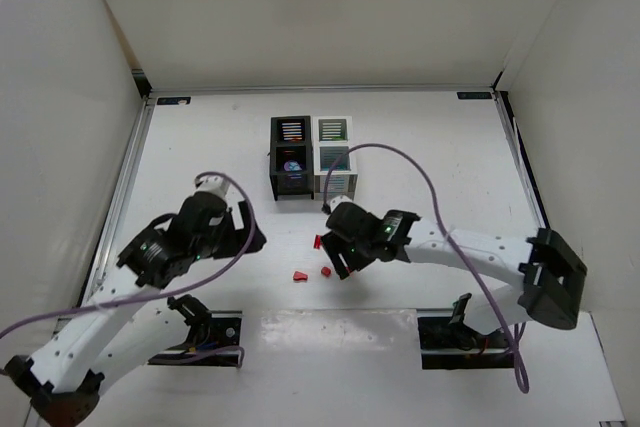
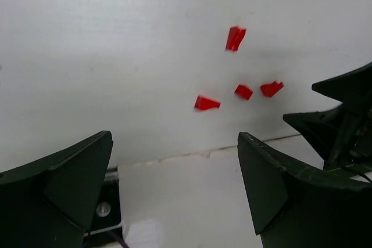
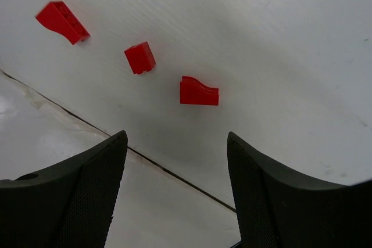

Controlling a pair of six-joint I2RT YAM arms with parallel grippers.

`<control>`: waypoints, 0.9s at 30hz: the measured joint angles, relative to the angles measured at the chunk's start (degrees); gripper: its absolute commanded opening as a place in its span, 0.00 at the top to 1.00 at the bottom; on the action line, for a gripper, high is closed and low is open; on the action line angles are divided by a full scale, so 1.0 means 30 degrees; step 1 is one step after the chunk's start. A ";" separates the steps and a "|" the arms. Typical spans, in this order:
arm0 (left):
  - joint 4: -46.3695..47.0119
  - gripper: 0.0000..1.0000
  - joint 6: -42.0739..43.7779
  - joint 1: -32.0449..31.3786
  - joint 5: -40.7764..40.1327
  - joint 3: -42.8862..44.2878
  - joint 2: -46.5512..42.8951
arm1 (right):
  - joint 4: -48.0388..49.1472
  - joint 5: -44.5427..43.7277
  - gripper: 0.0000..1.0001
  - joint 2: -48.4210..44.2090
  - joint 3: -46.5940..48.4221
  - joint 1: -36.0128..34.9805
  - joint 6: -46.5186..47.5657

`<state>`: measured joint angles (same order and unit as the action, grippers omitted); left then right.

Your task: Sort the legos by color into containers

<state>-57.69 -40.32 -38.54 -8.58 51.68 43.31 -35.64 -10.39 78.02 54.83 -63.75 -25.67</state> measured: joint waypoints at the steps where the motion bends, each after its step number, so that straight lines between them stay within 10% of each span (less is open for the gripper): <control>1: -0.0634 0.00 -0.0386 -0.0029 0.0036 -0.0393 -0.0787 | 0.0168 -0.0109 0.28 0.0750 -0.0226 -0.0503 -0.0539; 9: -0.3898 0.00 -0.2324 -0.0102 0.0160 -0.1537 -0.5479 | 0.1173 -0.1224 0.33 0.3220 -0.0925 -0.1362 -0.2718; 27: -0.4758 0.00 -0.2390 -0.0102 0.0058 -0.1341 -0.4575 | 0.2608 -0.1872 0.51 0.4619 -0.1107 -0.0627 -0.3359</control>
<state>-71.96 -47.48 -38.85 -8.40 47.66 29.58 -27.81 -16.01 91.88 51.51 -65.63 -35.75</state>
